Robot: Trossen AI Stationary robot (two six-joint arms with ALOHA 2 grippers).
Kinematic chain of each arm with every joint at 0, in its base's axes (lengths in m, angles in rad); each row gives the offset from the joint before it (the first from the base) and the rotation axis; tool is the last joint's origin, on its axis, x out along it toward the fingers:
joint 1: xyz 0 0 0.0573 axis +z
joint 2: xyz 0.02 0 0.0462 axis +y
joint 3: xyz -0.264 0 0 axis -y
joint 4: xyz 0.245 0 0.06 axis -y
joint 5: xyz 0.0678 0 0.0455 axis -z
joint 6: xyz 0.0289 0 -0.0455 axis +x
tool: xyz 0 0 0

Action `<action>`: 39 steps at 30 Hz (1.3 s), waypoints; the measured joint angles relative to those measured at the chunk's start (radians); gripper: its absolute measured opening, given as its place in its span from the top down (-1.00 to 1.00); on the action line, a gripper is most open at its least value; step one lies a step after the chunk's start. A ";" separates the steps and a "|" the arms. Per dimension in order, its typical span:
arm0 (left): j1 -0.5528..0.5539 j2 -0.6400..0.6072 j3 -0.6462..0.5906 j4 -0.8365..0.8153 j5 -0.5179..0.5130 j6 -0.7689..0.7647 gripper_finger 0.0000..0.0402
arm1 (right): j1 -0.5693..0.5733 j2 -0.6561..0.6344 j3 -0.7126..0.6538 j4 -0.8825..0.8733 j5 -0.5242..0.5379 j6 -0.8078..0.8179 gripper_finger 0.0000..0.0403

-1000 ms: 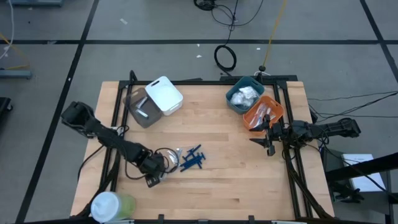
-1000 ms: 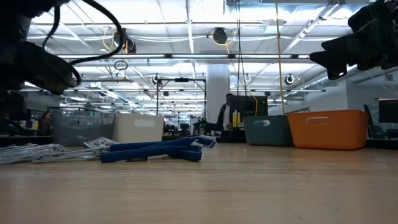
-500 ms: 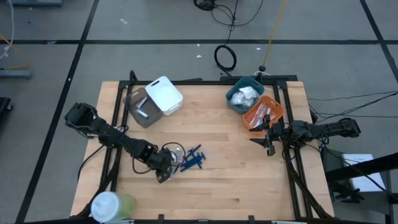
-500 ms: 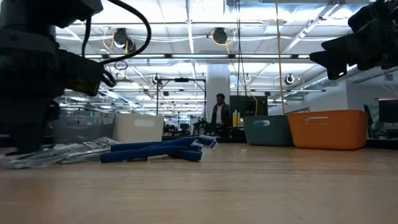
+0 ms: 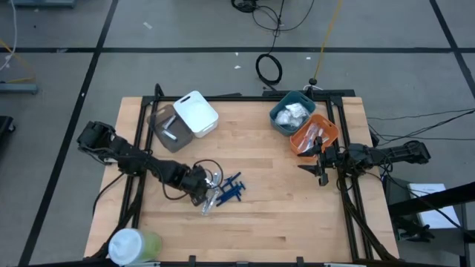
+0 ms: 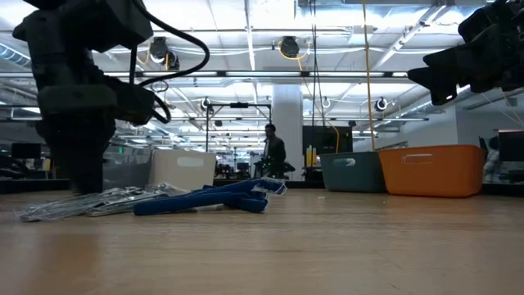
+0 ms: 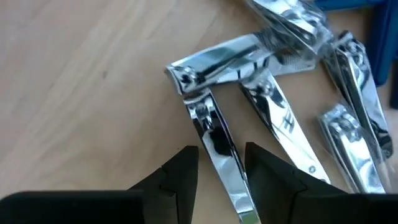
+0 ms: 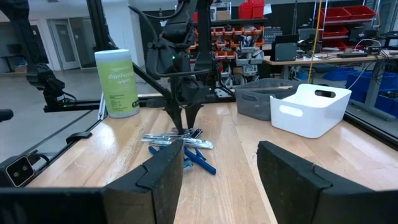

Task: Pick & Place Travel size toiletries
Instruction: Put the silver nail cutter into the black bin

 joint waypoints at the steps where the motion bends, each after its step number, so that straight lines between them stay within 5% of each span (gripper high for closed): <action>1: 0.004 0.000 0.000 0.001 0.000 0.009 0.32 | 0.000 0.000 0.000 0.000 0.000 0.000 0.05; 12: 0.014 -0.002 -0.004 0.095 -0.016 0.231 0.32 | 0.000 0.000 0.000 0.000 0.000 0.000 0.05; 21: 0.042 -0.005 -0.005 0.091 -0.061 0.178 0.32 | 0.000 0.000 0.000 0.000 0.000 0.000 0.04; 32: 0.072 -0.007 -0.004 0.113 0.014 0.228 -0.17 | 0.000 0.000 0.000 0.000 0.000 0.000 0.04; 39: 0.069 -0.007 -0.004 0.120 0.001 0.247 -0.25 | 0.000 0.000 0.000 0.000 0.000 0.000 0.04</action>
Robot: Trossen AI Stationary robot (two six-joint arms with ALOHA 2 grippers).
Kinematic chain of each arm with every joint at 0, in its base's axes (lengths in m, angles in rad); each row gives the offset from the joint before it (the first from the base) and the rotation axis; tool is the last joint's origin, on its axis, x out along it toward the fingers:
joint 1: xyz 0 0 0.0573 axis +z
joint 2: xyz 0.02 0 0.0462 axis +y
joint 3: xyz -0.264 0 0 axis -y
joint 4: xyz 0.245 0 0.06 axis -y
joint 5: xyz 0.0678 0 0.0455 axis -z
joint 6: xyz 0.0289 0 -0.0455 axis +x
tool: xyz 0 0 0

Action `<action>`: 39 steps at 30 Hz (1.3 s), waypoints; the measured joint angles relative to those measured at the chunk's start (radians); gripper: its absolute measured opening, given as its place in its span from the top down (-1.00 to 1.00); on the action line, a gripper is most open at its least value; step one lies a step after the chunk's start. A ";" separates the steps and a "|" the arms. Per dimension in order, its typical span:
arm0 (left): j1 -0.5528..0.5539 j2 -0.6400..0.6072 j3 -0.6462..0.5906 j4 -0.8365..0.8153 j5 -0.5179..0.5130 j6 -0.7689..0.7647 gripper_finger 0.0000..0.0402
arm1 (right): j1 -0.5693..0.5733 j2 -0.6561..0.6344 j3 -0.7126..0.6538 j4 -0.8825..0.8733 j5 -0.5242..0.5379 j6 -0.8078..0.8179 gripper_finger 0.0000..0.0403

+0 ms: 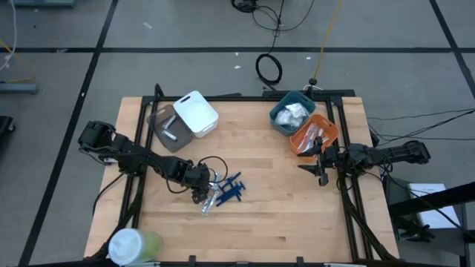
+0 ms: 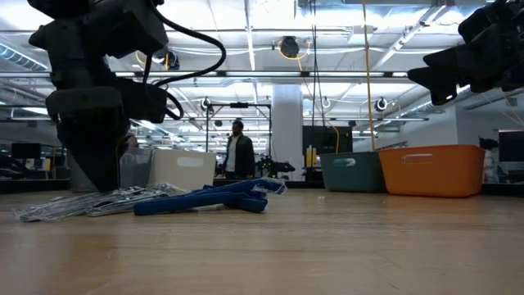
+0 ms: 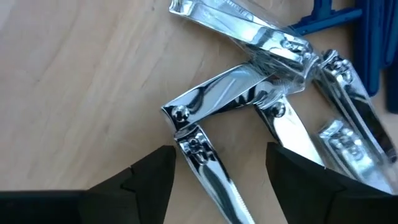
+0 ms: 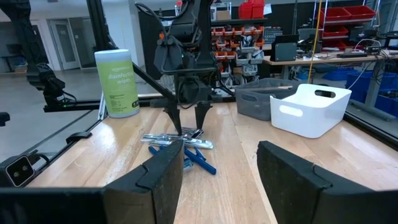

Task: Pick & Place Travel size toiletries
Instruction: Put the silver nail cutter into the black bin

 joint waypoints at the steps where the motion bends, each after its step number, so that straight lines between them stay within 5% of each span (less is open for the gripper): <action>1: 0.000 0.000 0.000 0.000 -0.008 0.013 -0.24 | 0.000 0.000 0.000 0.000 0.000 0.000 0.04; 14: 0.006 0.001 0.000 -0.036 -0.037 0.102 0.02 | 0.000 0.000 0.000 0.000 0.000 0.000 0.05; 29: 0.006 -0.003 0.004 -0.115 0.030 -0.303 0.25 | 0.000 0.000 0.000 0.000 0.000 0.000 0.04; 39: -0.026 -0.002 0.004 -0.147 0.050 -0.383 0.68 | 0.000 0.000 0.000 0.000 0.000 0.000 0.04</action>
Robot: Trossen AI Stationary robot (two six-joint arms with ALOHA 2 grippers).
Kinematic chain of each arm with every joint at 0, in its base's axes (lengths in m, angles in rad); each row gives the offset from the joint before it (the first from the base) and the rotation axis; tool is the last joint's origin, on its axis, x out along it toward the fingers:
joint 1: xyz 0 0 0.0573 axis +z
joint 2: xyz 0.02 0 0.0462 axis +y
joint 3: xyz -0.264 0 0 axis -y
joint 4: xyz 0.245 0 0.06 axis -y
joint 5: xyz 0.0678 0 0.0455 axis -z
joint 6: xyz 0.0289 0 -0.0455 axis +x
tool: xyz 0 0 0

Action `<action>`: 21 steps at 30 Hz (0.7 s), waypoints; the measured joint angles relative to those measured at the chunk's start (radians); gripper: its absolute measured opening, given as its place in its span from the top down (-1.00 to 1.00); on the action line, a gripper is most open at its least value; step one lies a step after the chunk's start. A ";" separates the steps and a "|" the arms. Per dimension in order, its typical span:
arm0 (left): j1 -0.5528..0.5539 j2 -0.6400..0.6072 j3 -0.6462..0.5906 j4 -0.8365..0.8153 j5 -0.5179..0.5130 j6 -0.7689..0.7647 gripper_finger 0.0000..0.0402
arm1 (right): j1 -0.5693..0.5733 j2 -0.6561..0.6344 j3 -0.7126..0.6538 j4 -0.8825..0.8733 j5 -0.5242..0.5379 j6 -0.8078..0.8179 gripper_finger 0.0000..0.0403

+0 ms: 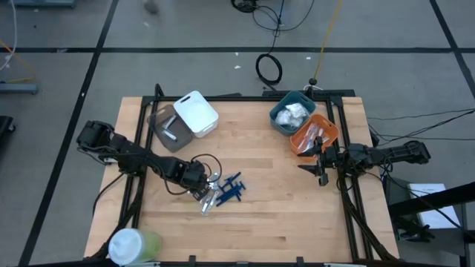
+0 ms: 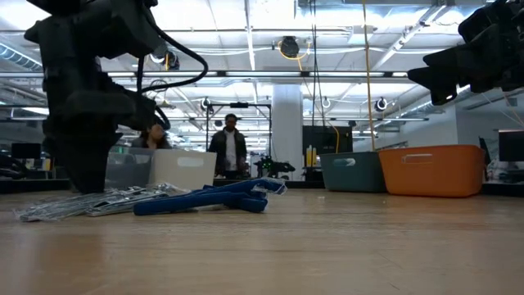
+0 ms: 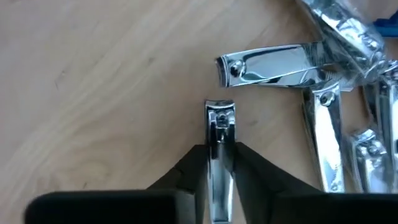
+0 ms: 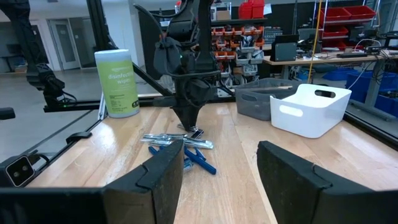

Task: Pick & Place Travel size toiletries
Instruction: Put the silver nail cutter into the black bin

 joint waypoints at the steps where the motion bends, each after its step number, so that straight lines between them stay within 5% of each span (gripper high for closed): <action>1: 0.000 0.000 0.000 -0.002 0.006 -0.005 0.75 | 0.000 0.000 0.000 0.000 0.000 0.000 0.05; 4: -0.001 0.000 0.000 -0.002 0.027 -0.004 0.90 | 0.000 0.000 0.000 0.000 0.000 0.000 0.05; 15: 0.000 -0.054 -0.007 -0.006 0.030 0.005 0.89 | 0.000 0.000 0.000 0.000 0.000 0.000 0.04; 21: 0.001 -0.189 0.000 0.002 -0.074 0.054 0.89 | 0.000 0.000 0.000 0.000 0.000 0.000 0.04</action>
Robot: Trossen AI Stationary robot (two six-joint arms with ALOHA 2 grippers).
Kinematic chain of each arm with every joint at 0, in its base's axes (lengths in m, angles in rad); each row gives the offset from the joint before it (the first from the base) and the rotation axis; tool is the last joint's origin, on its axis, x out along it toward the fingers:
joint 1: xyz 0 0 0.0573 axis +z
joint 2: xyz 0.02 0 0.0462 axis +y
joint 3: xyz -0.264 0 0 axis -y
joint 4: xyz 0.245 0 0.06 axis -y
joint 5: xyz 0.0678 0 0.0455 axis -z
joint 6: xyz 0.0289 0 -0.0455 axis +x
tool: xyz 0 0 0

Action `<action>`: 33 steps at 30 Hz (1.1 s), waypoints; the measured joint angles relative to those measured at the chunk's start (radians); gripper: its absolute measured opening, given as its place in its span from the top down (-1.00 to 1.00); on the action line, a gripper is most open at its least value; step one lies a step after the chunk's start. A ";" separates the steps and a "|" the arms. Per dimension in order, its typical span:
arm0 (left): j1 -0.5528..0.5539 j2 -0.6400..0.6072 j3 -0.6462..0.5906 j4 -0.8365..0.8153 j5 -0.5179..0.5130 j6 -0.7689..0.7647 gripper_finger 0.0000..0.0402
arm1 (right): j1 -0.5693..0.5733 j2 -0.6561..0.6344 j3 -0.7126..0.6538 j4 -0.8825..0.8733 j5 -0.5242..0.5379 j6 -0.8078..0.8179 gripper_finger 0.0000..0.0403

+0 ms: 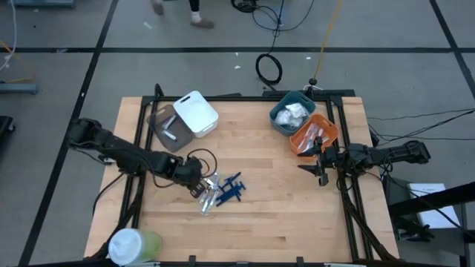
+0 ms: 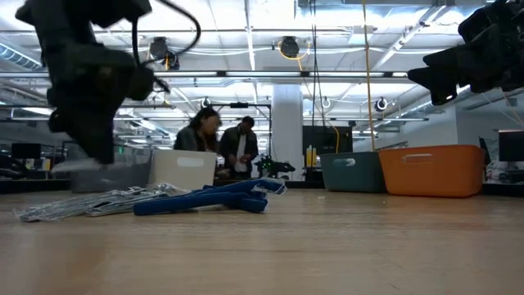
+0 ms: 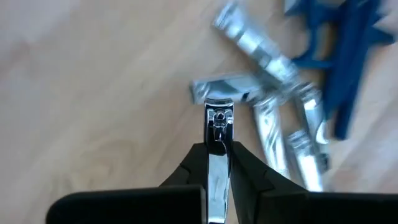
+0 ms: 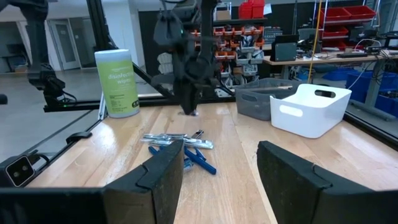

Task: Pick & Place Travel size toiletries
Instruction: Put the silver nail cutter into the black bin

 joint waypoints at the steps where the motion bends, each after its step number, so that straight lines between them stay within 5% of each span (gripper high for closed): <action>1: -0.001 -0.021 0.000 0.003 -0.019 0.014 0.89 | 0.000 0.000 0.000 0.000 0.000 0.000 0.04; 10: 0.033 -0.232 0.001 0.051 -0.262 0.180 0.90 | 0.000 0.000 0.000 0.000 0.000 0.000 0.05; 22: 0.169 -0.402 0.002 0.064 -0.716 0.340 0.90 | 0.000 0.000 0.000 0.000 0.000 0.000 0.03; 33: 0.364 -0.390 0.002 -0.062 -0.770 0.356 0.89 | 0.000 0.000 0.000 0.000 0.000 0.000 0.04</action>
